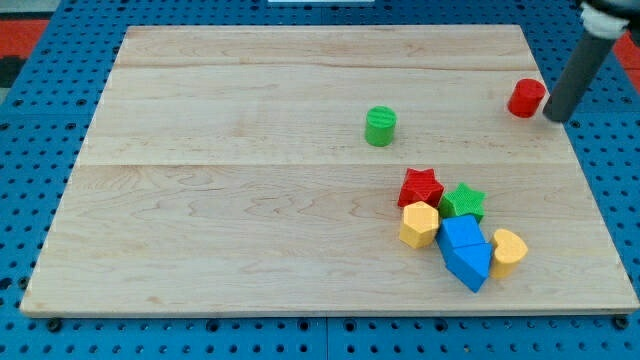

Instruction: Separate the circles from the group of blocks

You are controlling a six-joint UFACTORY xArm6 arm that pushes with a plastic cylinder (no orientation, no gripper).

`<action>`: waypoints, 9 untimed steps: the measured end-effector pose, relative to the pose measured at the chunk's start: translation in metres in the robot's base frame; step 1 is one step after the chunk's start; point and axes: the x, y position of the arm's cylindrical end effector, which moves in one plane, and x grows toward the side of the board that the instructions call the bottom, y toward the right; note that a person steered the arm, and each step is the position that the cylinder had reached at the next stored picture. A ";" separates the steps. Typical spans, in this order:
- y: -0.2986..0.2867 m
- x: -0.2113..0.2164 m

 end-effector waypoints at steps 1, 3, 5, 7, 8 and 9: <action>-0.068 -0.079; -0.064 -0.031; -0.051 -0.054; -0.094 -0.044; -0.117 -0.065; -0.100 -0.086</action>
